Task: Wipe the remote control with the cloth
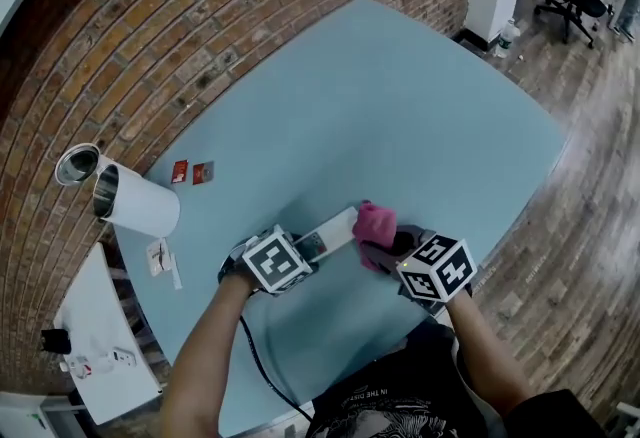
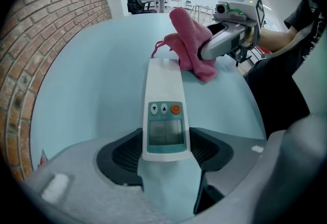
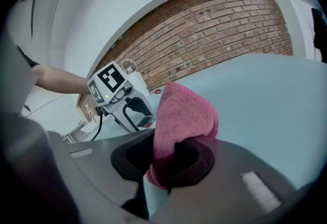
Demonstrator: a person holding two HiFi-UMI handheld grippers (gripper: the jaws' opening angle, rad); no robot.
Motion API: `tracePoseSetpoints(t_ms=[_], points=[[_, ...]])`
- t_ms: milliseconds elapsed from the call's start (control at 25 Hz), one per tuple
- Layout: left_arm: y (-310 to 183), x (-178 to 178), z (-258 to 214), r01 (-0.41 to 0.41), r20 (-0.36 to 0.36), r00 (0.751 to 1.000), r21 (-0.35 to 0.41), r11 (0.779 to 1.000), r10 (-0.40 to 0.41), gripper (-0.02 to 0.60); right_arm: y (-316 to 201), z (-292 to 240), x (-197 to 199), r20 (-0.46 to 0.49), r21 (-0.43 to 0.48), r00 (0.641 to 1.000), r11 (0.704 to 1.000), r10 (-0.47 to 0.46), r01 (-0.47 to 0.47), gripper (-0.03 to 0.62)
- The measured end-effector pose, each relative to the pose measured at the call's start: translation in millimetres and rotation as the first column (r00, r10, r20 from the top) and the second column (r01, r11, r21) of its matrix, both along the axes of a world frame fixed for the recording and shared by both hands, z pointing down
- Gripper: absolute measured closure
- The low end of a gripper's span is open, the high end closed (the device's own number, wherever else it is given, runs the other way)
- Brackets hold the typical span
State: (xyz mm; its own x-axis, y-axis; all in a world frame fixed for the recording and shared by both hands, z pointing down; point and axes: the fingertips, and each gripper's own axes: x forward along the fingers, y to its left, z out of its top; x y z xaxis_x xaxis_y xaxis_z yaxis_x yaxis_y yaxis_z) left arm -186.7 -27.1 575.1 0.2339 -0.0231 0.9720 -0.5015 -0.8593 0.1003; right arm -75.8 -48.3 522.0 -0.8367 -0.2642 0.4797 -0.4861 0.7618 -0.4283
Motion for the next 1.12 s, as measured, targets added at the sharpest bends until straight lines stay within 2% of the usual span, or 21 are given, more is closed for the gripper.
tracePoseSetpoints(t_ms=[280,480,880,1120], points=[[-2.6,-3.0,-0.5,0.003,0.018,1.0,0.022,1.0,-0.003,0.287,16.2,1.2,-26.6,-0.015,0.019,0.999,0.999,-0.032,0.032,0.526],[1.2,0.2,2.2,0.016,-0.028,0.999,0.013,1.0,-0.015,0.288,27.0,0.9,-47.9,-0.02,0.027,0.998,0.997,-0.067,0.068,0.526],[-3.4,-1.8,-1.5,0.005,-0.013,1.0,0.035,0.999,-0.005,0.287,39.8,-0.3,-76.1,-0.007,0.02,0.994,0.993,-0.114,0.114,0.526],[-3.6,0.3,-2.2,0.001,-0.019,1.0,0.041,0.999,0.0,0.287,48.7,-1.0,-87.4,0.0,0.015,0.983,0.983,-0.185,0.185,0.526]])
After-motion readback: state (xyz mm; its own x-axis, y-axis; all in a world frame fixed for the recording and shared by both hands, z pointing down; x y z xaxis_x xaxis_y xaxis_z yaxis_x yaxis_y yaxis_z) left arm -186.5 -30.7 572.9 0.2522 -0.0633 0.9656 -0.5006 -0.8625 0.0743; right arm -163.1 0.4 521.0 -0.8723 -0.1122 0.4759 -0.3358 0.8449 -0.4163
